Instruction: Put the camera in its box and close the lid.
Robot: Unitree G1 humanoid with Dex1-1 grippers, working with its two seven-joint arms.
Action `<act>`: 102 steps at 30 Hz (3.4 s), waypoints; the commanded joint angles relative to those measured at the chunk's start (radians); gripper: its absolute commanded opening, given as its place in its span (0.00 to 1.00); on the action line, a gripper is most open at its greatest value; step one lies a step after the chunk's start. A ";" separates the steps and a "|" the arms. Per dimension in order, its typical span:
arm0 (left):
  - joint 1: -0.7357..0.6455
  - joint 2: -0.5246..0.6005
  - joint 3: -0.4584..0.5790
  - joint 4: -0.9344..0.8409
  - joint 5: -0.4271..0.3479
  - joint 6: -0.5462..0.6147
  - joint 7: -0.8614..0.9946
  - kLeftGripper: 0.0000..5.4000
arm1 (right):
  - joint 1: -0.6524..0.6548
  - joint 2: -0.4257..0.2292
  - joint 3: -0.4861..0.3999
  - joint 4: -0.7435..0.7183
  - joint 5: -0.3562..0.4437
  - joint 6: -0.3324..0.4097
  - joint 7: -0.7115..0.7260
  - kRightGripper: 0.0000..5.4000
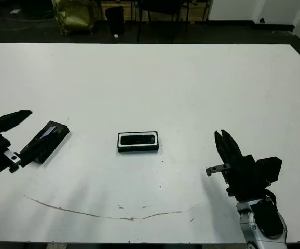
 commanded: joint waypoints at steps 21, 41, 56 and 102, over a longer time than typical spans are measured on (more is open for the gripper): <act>-0.130 -0.042 0.003 0.202 -0.219 0.346 0.159 1.00 | 0.012 -0.010 0.000 -0.023 -0.006 0.054 -0.022 0.00; -0.164 -0.025 -0.058 0.203 -0.223 0.418 0.232 1.00 | 0.013 -0.007 -0.008 -0.020 0.000 0.055 -0.006 0.00; -0.140 -0.023 -0.080 0.274 -0.170 0.338 0.222 1.00 | 0.034 0.000 0.004 -0.069 -0.010 0.081 -0.040 0.00; -0.134 -0.035 -0.157 0.522 -0.119 0.193 0.147 1.00 | 0.060 -0.010 0.009 -0.169 -0.017 0.142 -0.070 0.00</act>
